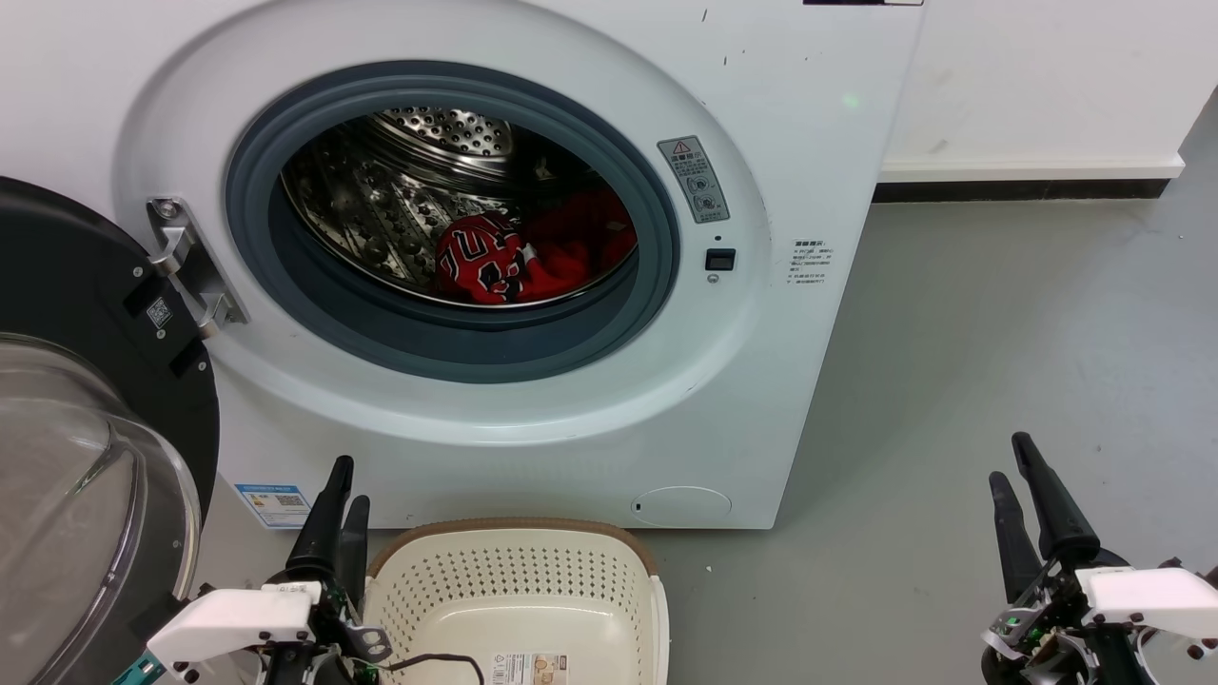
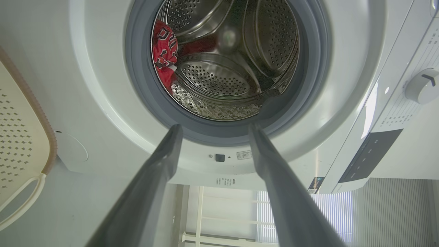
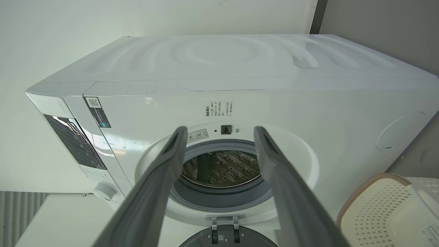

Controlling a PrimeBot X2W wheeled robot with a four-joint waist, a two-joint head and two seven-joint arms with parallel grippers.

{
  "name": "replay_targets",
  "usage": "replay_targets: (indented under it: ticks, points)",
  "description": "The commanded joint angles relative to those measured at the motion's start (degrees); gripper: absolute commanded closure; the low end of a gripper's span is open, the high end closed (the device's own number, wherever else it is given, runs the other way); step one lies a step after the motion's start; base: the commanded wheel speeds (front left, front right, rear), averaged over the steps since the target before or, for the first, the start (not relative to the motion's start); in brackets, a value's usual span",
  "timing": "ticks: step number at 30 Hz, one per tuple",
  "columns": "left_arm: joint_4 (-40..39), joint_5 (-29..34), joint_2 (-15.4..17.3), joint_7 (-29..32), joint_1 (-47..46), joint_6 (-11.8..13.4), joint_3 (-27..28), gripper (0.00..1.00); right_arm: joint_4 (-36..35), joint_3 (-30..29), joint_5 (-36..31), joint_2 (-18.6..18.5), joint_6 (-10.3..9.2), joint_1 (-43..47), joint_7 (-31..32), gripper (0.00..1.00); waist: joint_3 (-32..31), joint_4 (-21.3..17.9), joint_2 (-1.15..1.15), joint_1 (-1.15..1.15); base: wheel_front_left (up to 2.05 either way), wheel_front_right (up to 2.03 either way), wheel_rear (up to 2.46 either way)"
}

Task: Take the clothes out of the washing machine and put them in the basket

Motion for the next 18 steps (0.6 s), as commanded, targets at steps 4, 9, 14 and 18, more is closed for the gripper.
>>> replay_targets:
  ticks: [4, 9, 14, 18]
  points:
    - [-1.41, 1.56, 0.31, -1.51, -1.54, -0.01, -1.42, 0.0, -2.04, 0.52, -1.74, -0.05, 0.0, -0.19, -1.47, 0.0, -0.02, -0.04, 0.0, 0.0, 0.0, 0.0, 0.0]
    - [-2.38, 5.81, 0.45, -2.9, -1.92, -0.01, -1.77, 0.0, -3.03, 0.72, -5.57, -0.04, 0.0, 0.28, -2.81, 0.0, -0.03, -0.08, 0.0, 0.0, 0.0, 0.0, 0.0]
    - [-3.68, 12.27, 0.4, -4.15, -2.13, -0.01, -2.26, 0.0, -4.51, 0.72, -12.97, -0.04, 0.0, 0.63, -4.08, 0.0, -0.01, -0.18, 0.0, 0.0, 0.0, 0.0, 0.0]
    - [-4.28, 17.86, 0.3, -5.12, -2.28, -0.01, -2.12, 0.0, -6.08, 0.8, -16.98, -0.04, 0.0, 0.95, -5.05, 0.0, 0.02, -0.26, 0.0, 0.0, 0.0, 0.0, 0.0]
